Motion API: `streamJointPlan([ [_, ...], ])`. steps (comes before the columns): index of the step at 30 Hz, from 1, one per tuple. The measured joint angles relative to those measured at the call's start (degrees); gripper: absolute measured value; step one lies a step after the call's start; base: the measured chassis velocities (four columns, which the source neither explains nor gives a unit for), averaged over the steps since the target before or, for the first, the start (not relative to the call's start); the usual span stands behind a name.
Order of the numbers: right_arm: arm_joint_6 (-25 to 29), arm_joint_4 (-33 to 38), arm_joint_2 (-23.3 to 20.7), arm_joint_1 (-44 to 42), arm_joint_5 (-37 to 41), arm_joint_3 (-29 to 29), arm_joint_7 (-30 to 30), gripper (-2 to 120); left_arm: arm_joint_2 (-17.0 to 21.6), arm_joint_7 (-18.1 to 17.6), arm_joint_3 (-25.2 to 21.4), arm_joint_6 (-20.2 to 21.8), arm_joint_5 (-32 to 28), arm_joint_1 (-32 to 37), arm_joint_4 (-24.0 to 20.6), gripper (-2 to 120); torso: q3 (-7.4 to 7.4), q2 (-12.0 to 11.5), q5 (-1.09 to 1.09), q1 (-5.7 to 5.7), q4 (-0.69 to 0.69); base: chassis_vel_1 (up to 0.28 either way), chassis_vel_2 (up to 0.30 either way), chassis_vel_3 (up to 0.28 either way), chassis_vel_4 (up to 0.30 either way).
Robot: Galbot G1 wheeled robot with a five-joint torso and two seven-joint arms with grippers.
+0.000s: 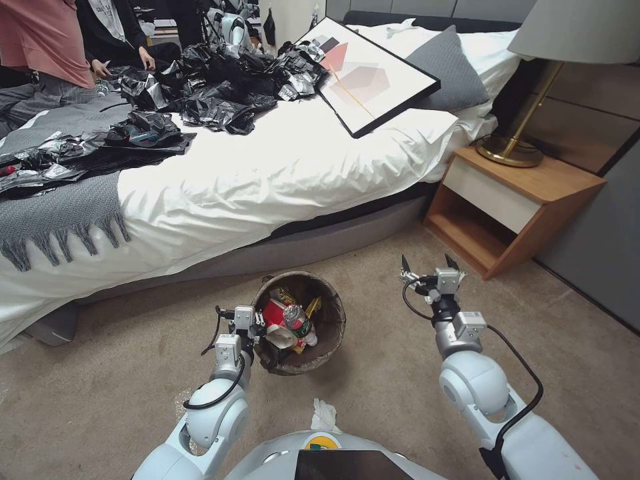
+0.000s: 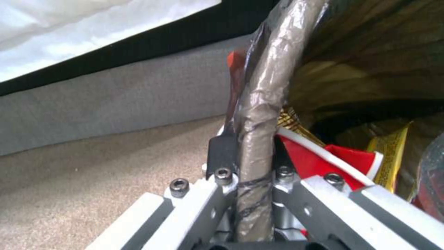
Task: Pick up the trash bin, then pick up the garbage from the floor and place it into the trash bin.
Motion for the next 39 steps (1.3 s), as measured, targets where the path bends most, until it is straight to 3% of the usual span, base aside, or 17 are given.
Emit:
streamJointPlan([
  [12,2.31,-2.98,5.59,-1.87,-4.39,-1.28,-0.44,100,-0.21,-1.23,-0.16,0.38,-1.25,-0.10,-0.33,0,0.00,0.00,-0.01,0.00,0.01,0.000,0.000,0.000,0.000],
  [39,1.14,-3.68,6.42,0.06,-3.93,-3.34,0.39,100,-0.16,-1.48,-0.14,0.96,-1.94,0.07,-0.96,0,0.00,0.00,0.00,0.00,0.00,0.036,0.040,0.036,0.036],
])
